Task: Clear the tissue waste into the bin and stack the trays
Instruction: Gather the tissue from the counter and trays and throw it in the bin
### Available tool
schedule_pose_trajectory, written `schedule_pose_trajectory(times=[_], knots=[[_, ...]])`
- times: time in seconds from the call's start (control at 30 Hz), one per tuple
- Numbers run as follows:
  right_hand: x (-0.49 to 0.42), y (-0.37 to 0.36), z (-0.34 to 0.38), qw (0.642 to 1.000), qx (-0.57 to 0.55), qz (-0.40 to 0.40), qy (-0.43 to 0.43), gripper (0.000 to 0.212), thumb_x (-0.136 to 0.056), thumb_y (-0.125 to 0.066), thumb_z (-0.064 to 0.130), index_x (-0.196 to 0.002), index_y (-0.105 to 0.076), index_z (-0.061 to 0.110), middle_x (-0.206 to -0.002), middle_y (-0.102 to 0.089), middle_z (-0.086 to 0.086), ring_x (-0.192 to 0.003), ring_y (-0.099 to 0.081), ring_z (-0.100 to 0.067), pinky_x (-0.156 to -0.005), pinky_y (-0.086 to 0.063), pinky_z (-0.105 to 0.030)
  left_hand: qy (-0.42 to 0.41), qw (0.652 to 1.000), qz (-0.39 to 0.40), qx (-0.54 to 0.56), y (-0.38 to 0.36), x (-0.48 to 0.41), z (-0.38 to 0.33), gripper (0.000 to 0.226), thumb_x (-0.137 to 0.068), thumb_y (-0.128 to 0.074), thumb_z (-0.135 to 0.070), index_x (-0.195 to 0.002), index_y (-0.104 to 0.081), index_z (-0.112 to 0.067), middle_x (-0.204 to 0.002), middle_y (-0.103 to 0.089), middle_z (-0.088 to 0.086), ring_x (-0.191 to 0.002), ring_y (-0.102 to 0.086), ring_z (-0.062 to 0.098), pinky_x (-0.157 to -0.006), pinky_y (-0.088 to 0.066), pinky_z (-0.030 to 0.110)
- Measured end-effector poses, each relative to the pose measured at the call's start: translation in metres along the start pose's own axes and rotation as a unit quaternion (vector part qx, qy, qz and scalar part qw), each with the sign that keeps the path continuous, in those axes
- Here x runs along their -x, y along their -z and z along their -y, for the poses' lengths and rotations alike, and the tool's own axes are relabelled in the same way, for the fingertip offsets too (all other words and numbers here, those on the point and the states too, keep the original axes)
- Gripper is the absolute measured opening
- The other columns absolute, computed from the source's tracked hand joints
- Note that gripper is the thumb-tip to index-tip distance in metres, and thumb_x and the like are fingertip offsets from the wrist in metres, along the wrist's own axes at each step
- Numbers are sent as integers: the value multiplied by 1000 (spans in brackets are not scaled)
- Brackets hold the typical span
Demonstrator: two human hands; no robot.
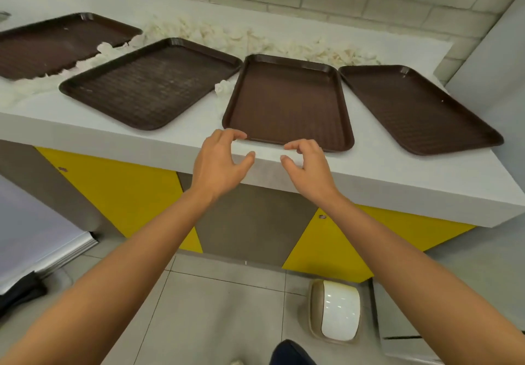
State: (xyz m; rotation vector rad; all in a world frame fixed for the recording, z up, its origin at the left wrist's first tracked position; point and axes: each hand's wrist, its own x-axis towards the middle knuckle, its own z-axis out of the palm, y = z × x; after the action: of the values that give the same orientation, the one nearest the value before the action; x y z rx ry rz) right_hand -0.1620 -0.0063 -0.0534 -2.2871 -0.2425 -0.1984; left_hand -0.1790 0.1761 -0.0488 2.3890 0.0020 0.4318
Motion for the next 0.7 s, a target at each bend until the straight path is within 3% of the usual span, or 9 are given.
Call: schedule_pose_trajectory(times=[0.3,0.43,0.7], knots=[[-97,-25,3,1000,-9,-7,1,21,-90,-57,25,-110,-59,20,-108,-47,11,-114,-47,-13,-90,-40,-24,4,1000,-5,-1,-7,-91,36,43,-83,-63,-31,-122,-51,-21,-121,-51,0,-111,-51,19,-84,-43,29],[-150,-34,-2,1000,-10,7,-11,21,-91,-56,26,-111,-58,20,-110,-47,10,-114,-48,-14,-95,-43,-29,14,1000,1,-15,-15,-141,57,44,-83,-62,-25,-125,-49,-18,-128,-48,5,-116,-48,24,-92,-42,32],[-228,-54,-12,999,-15,25,-17,21,-91,-57,26,-111,-59,20,-110,-47,9,-116,-48,-14,-98,-41,-27,3,997,20,-76,-31,-212,83,51,-81,-62,-15,-130,-46,-15,-130,-45,7,-118,-45,26,-92,-43,35]])
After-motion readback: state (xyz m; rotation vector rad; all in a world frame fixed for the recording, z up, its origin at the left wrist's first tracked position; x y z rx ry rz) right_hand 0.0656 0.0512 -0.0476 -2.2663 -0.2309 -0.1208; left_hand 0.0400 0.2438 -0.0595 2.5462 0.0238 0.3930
